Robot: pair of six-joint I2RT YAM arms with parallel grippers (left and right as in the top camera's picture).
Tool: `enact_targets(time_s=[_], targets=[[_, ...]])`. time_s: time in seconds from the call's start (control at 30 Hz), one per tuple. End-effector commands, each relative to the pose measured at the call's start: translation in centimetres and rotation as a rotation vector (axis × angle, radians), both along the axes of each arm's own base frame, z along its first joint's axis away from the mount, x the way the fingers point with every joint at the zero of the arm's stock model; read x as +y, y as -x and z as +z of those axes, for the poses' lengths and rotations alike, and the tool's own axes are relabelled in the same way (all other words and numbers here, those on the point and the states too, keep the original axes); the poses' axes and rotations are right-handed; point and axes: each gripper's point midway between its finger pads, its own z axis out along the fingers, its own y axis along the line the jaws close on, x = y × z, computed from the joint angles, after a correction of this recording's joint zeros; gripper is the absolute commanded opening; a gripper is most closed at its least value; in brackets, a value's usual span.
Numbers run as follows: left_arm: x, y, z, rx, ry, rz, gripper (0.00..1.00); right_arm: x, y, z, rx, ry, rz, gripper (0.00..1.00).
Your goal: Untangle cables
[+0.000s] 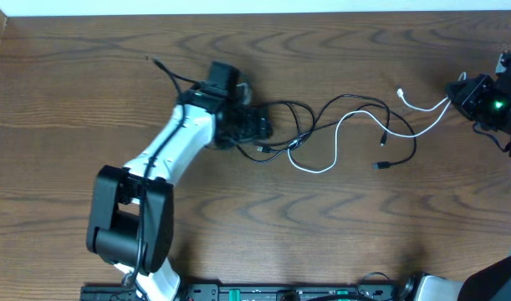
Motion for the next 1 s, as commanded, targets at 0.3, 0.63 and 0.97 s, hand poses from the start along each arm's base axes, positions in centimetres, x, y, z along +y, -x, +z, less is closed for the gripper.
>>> enact_targets(time_s=[0.3, 0.63, 0.97], targets=[[-7.6, 3.1, -1.0, 0.173, 0.047, 0.295, 0.54, 0.2, -0.2, 0.6, -0.026, 0.030, 0.026, 0.02], [-7.9, 4.9, -6.8, 0.348, -0.054, 0.499, 0.53, 0.3, -0.2, 0.5, -0.022, 0.029, 0.027, 0.02], [-7.5, 4.6, -8.5, 0.339, -0.090, 0.516, 0.21, 0.3, -0.2, 0.5, -0.023, 0.033, 0.031, 0.03]])
